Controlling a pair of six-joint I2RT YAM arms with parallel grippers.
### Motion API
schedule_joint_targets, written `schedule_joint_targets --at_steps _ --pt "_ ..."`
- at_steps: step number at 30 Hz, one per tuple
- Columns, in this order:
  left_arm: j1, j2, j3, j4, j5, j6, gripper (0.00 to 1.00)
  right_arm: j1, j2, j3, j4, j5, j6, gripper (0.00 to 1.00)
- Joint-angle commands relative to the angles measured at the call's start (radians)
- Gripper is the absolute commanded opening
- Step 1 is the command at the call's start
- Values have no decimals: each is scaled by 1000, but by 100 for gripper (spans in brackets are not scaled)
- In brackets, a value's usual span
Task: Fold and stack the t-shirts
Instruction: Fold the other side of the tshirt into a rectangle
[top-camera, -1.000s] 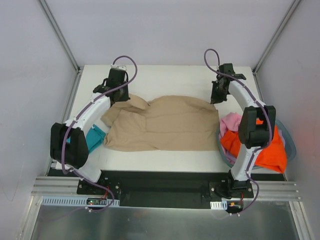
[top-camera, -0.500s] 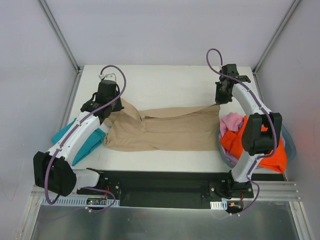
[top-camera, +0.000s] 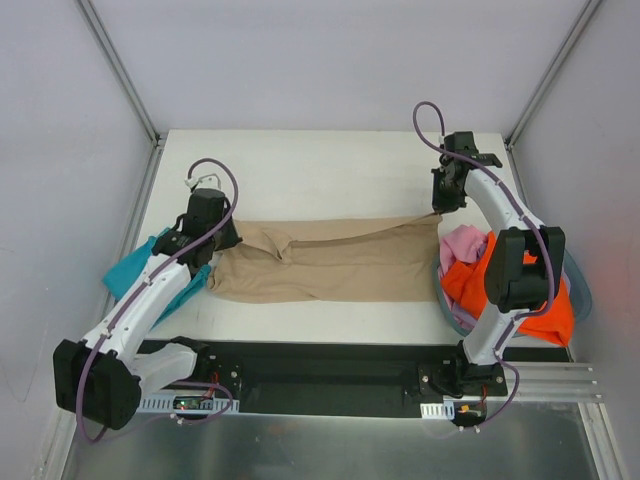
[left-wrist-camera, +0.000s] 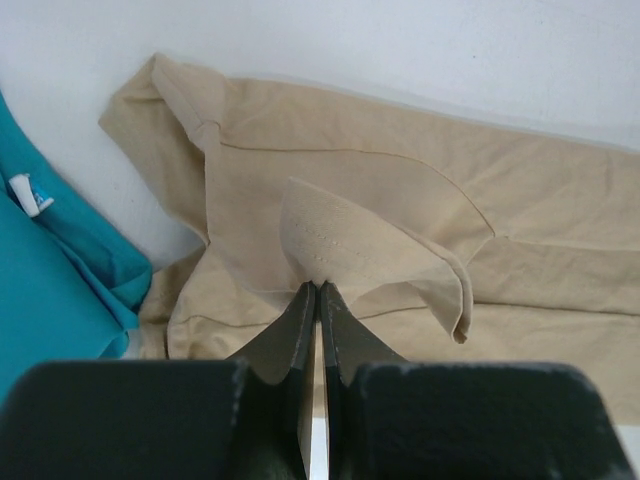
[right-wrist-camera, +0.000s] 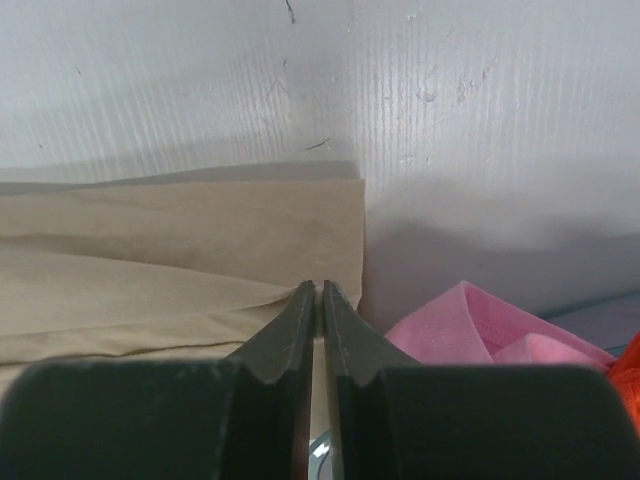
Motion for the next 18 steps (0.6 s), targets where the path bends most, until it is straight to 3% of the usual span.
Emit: schedule_joint_targets --at_steps 1,5,8,9,12,15,16,17,18 --pt "-5 -81 -97 -9 26 -105 0 -12 -43 -11 -24 23 -21 9" --pt "-5 -160 -188 -15 65 -170 0 -12 -29 -17 -25 21 -24 9" --pt "-5 -214 -252 -38 85 -210 13 -13 -18 -17 -30 27 -27 12" --pt "-5 -223 -263 -44 101 -211 26 -12 -15 -16 -34 30 -27 14" --pt "-5 -263 -289 -93 145 -234 47 -13 -11 -16 -42 40 -30 22" --pt "-5 -312 -274 -132 160 -244 59 -15 -8 -5 -54 44 -29 29" --pt "-5 -331 -263 -133 161 -239 68 -15 -9 -2 -56 43 -27 31" --pt "-5 -335 -248 -136 166 -228 97 -15 -9 2 -63 41 -25 35" --pt "-5 -335 -213 -138 169 -222 99 -15 -14 6 -65 37 -25 38"
